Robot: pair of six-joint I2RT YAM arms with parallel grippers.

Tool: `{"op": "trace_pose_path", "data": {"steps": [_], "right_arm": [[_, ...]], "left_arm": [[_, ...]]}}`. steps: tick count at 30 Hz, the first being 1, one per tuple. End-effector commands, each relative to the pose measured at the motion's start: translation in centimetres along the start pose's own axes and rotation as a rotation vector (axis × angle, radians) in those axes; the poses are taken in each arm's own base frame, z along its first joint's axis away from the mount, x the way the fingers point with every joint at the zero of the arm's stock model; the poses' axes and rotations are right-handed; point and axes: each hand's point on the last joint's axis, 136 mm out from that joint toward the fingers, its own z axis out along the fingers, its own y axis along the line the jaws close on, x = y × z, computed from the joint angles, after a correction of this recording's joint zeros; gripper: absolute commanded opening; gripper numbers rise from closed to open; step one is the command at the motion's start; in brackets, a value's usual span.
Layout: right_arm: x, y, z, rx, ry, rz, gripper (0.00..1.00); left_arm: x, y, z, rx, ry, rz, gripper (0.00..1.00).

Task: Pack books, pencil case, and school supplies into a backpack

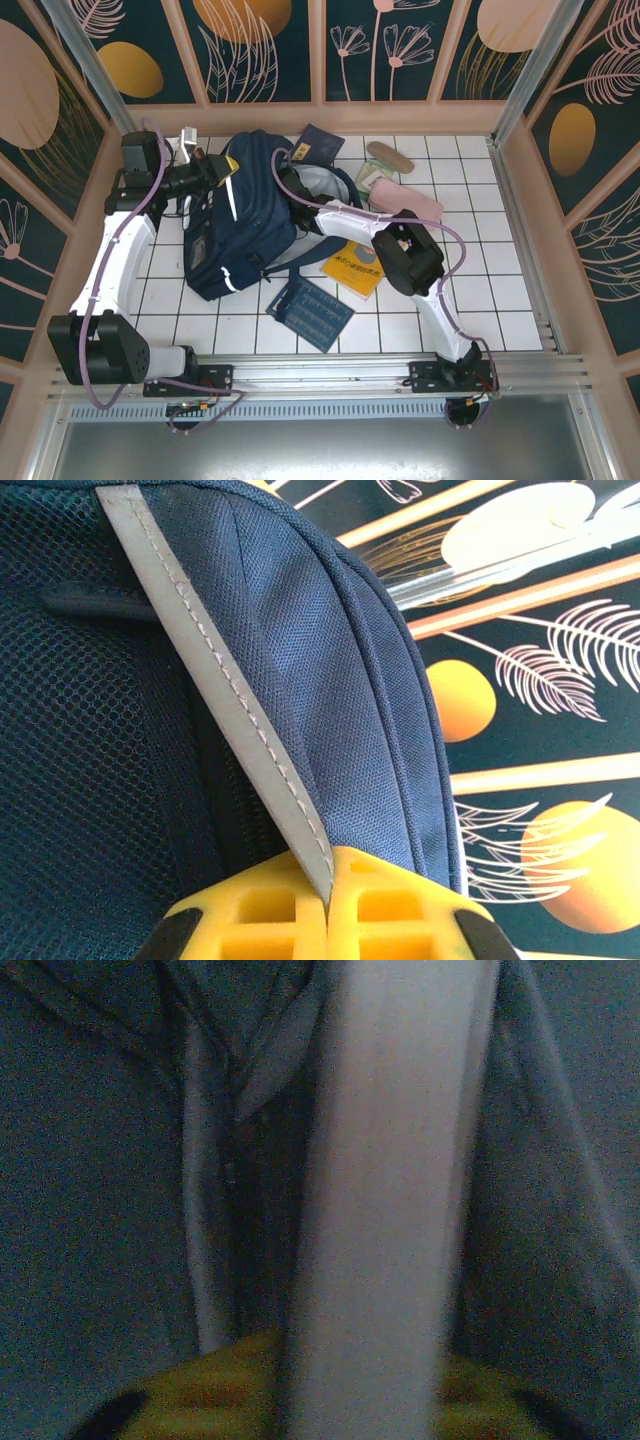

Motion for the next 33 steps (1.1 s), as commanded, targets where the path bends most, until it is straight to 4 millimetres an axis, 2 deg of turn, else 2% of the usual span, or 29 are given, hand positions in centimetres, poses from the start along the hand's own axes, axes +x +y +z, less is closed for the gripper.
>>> {"op": "trace_pose_path", "data": {"steps": [1,3,5,8,10,14,17,20,24,26,29,32,33], "right_arm": [[0.9,-1.1,-0.7,-0.04,0.053,-0.08,0.57],[0.6,2.5,-2.9,-0.146,0.026,-0.152,0.71],[0.2,5.6,-5.4,-0.251,-0.004,-0.206,0.8],[-0.9,7.7,-8.6,-0.306,-0.066,-0.23,0.92],[-1.9,7.5,-10.0,-0.3,-0.101,-0.206,0.98],[-3.4,4.8,-11.7,-0.228,-0.154,-0.121,0.99],[-4.3,2.9,-13.5,-0.156,-0.203,-0.099,0.99],[-5.4,1.6,-16.3,-0.074,-0.269,-0.099,0.98],[-6.4,0.5,-21.3,0.057,-0.38,-0.154,0.96],[-6.2,-0.4,-23.9,0.106,-0.429,-0.167,0.96],[-5.8,-3.5,-27.5,0.178,-0.495,-0.104,0.95],[-4.5,-7.3,-29.6,0.187,-0.498,-0.024,0.92],[-4.0,-8.3,-29.9,0.195,-0.488,-0.01,0.92]], "left_arm": [[-1.4,-2.7,-1.5,0.033,-0.067,0.133,0.0],[-1.2,-2.1,-1.4,0.023,-0.067,0.128,0.0],[-0.9,-1.7,-1.3,0.019,-0.064,0.122,0.0],[-0.7,-1.0,-1.2,0.004,-0.068,0.117,0.0],[-0.6,-0.9,-1.2,0.002,-0.067,0.115,0.0],[-0.9,-0.6,-1.5,-0.033,-0.087,0.122,0.0],[-1.5,0.8,-1.9,-0.117,-0.126,0.119,0.0],[-2.2,2.5,-2.3,-0.19,-0.173,0.103,0.0],[-3.0,6.1,-2.2,-0.309,-0.234,0.105,0.0],[-2.4,8.3,-1.3,-0.329,-0.214,0.071,0.0],[-0.7,10.6,0.7,-0.354,-0.173,0.056,0.1],[1.2,11.9,2.8,-0.396,-0.1,0.093,0.16],[1.6,12.3,3.1,-0.401,-0.086,0.092,0.22]]}}
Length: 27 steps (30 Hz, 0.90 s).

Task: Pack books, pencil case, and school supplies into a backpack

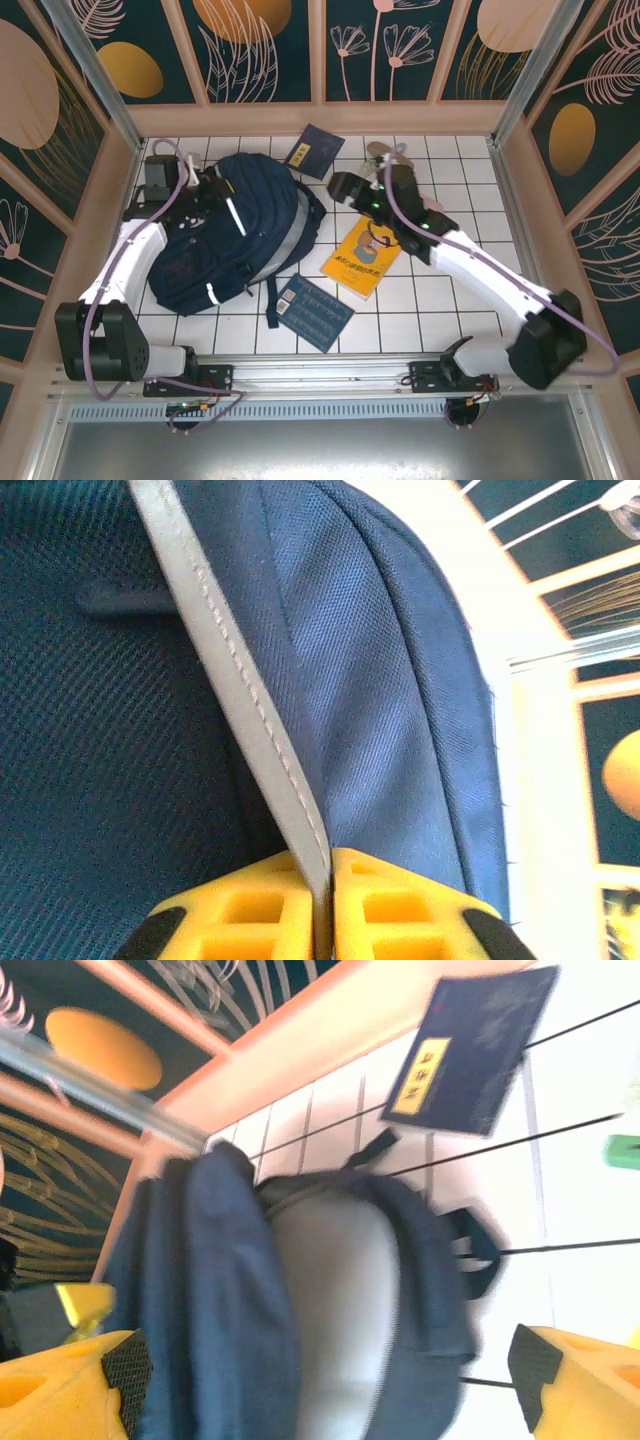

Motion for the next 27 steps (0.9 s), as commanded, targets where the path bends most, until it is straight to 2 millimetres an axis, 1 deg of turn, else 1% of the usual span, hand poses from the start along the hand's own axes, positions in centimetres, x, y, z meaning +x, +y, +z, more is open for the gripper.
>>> {"op": "trace_pose_path", "data": {"steps": [1,2,4,5,7,9,11,15,17,19,22,23,27], "right_arm": [[2.4,-6.5,-1.4,0.156,0.045,0.051,0.92],[2.5,-8.6,-1.9,0.207,0.047,0.072,0.92],[3.9,-10.5,-2.8,0.234,0.097,0.099,0.91],[4.7,-11.3,-3.2,0.242,0.119,0.117,0.91],[6.1,-12.6,-4.0,0.237,0.153,0.172,0.87],[7.6,-13.3,-4.3,0.198,0.195,0.239,0.84],[9.2,-14.1,-4.3,0.165,0.24,0.32,0.81],[10.9,-15.7,-3.7,0.163,0.281,0.404,0.77],[11.4,-16.4,-3.2,0.155,0.301,0.443,0.76],[11.7,-17.1,-2.7,0.154,0.312,0.471,0.75],[11.9,-18.2,-2.1,0.173,0.315,0.5,0.72],[11.9,-18.5,-2.0,0.178,0.311,0.507,0.72],[12.2,-19.4,-1.7,0.198,0.306,0.519,0.71]], "left_arm": [[0.5,1.0,1.5,-0.049,-0.009,0.07,0.28],[0.2,1.0,1.3,-0.065,-0.023,0.08,0.34],[0.1,0.5,0.9,-0.098,-0.046,0.139,0.47],[0.1,0.3,0.8,-0.134,-0.052,0.182,0.52],[0.5,-0.5,0.8,-0.213,-0.052,0.282,0.55],[1.7,-2.5,1.4,-0.253,-0.042,0.39,0.55],[3.9,-4.7,2.8,-0.236,-0.01,0.453,0.56],[8.3,-8.8,5.8,-0.134,0.054,0.51,0.58],[11.2,-10.0,7.7,-0.061,0.105,0.498,0.61],[14.0,-10.2,9.9,-0.028,0.171,0.494,0.62],[17.7,-9.8,12.9,-0.018,0.261,0.483,0.6],[18.8,-9.2,14.1,-0.023,0.288,0.473,0.6],[21.0,-7.7,16.4,-0.032,0.335,0.429,0.61]]}}
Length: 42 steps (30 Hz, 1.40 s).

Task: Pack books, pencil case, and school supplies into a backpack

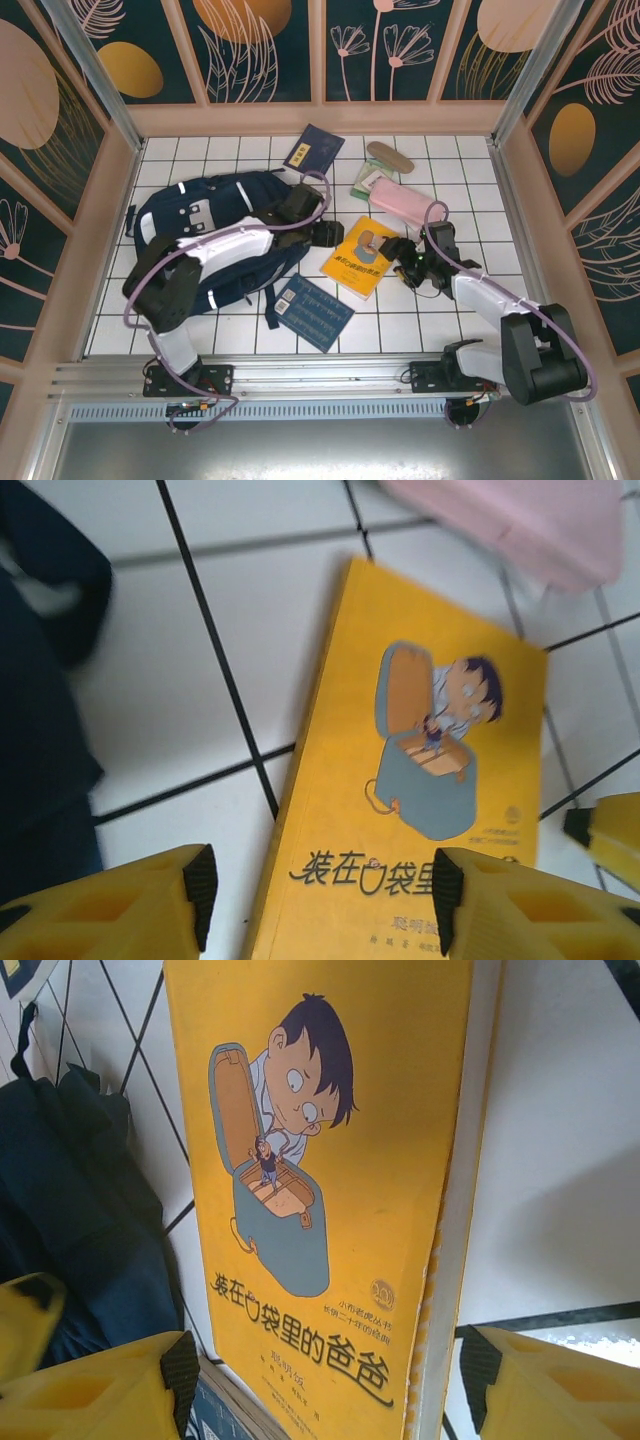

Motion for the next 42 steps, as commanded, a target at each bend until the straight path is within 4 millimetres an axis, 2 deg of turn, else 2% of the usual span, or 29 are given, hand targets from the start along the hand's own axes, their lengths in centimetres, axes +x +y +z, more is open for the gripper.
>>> {"op": "trace_pose_path", "data": {"steps": [1,5,9,19,24,33,36,42], "right_arm": [[-0.3,0.3,0.4,-0.041,-0.005,0.014,0.71],[0.2,-0.8,1.0,-0.027,0.007,0.031,0.71],[0.5,-1.5,1.5,-0.01,0.023,0.031,0.71],[0.7,-0.1,2.3,-0.07,0.071,0.01,0.68],[0.5,1.5,2.3,-0.119,0.087,-0.009,0.64],[-0.2,5.3,0.0,-0.211,0.043,-0.093,0.48],[-0.2,5.5,0.0,-0.205,0.042,-0.114,0.45],[0.0,4.4,1.3,-0.181,0.064,-0.093,0.42]], "left_arm": [[0.3,-0.5,1.8,0.051,-0.002,-0.057,0.61],[2.2,-0.2,4.4,0.053,0.047,-0.079,0.62],[2.7,-0.1,5.7,0.05,0.047,-0.093,0.62],[4.6,-1.7,7.6,0.091,0.105,-0.085,0.63],[6.0,-2.5,8.1,0.128,0.136,-0.091,0.62],[6.6,-3.8,7.8,0.21,0.149,-0.108,0.61],[6.5,-4.0,7.7,0.219,0.147,-0.107,0.6],[6.4,-4.8,7.2,0.267,0.143,-0.123,0.6]]}}
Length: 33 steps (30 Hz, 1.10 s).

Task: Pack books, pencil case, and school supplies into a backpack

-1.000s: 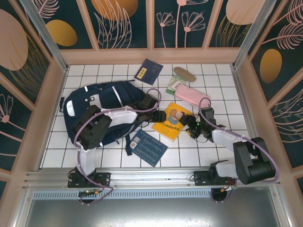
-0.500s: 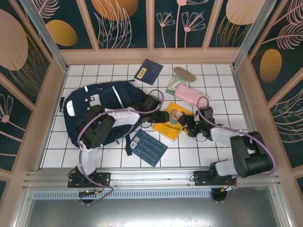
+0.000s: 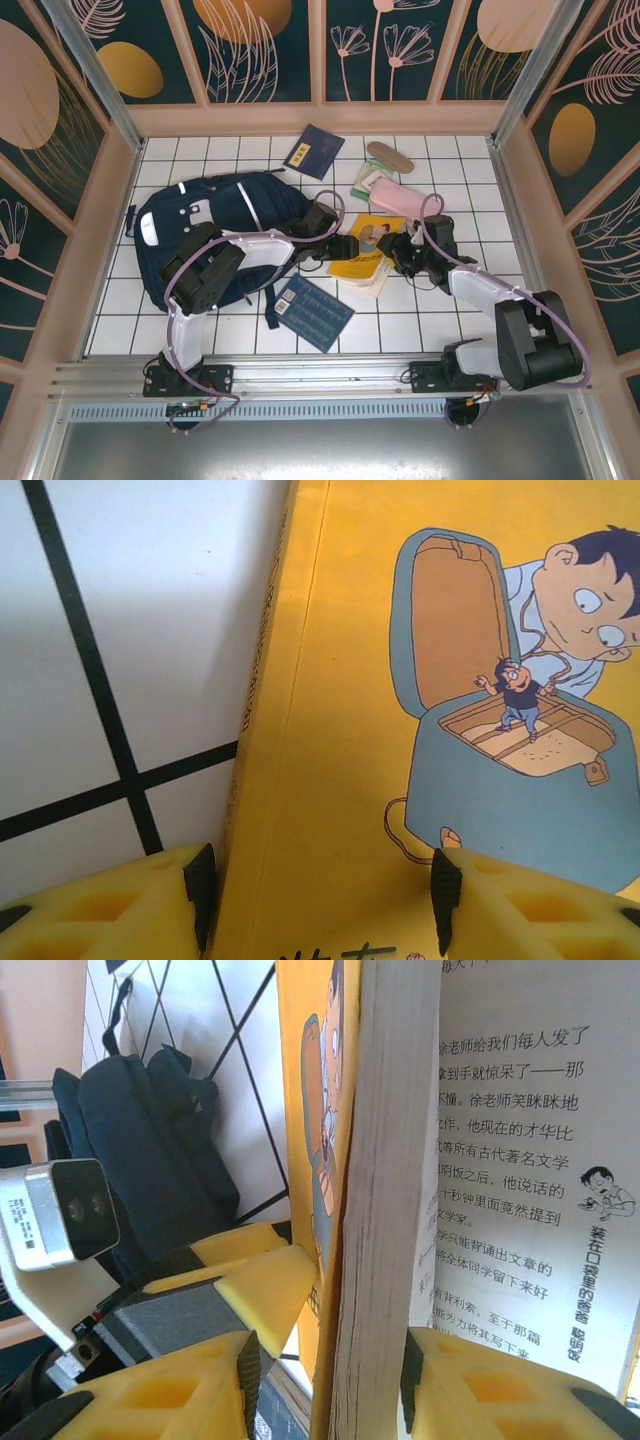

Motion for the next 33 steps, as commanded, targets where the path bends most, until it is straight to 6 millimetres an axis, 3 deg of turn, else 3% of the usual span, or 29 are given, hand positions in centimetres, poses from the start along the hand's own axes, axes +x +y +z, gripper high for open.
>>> {"op": "trace_pose_path", "data": {"steps": [1,4,7,12,19,20,26,31,33], "right_arm": [[0.3,1.1,0.8,-0.042,0.03,-0.033,0.42],[0.3,0.8,1.6,-0.035,0.043,-0.022,0.38],[-0.1,0.6,1.7,-0.009,0.033,-0.022,0.16],[-1.0,1.5,0.5,0.016,-0.019,-0.074,0.0],[-0.7,5.5,-1.7,-0.098,-0.001,-0.149,0.0],[-0.5,6.2,-2.1,-0.122,-0.001,-0.161,0.0],[0.0,11.3,-5.2,-0.307,-0.002,-0.269,0.0],[0.2,14.1,-7.5,-0.408,-0.024,-0.302,0.0],[0.3,14.9,-8.4,-0.449,-0.042,-0.302,0.0]], "left_arm": [[3.2,-2.9,0.7,0.14,0.102,-0.012,0.6],[3.2,-3.0,0.6,0.149,0.103,-0.018,0.59],[2.9,-2.9,0.1,0.126,0.084,-0.01,0.59],[0.7,-2.3,-2.7,0.031,0.004,0.006,0.62],[-3.0,-1.6,-8.4,0.081,-0.109,-0.085,0.64],[-3.7,-2.4,-9.7,0.116,-0.132,-0.085,0.65],[-2.9,-5.0,-10.4,0.265,-0.066,-0.072,0.66],[-3.3,-5.5,-11.1,0.291,-0.089,-0.07,0.66],[-3.7,-7.0,-11.8,0.378,-0.103,-0.076,0.65]]}}
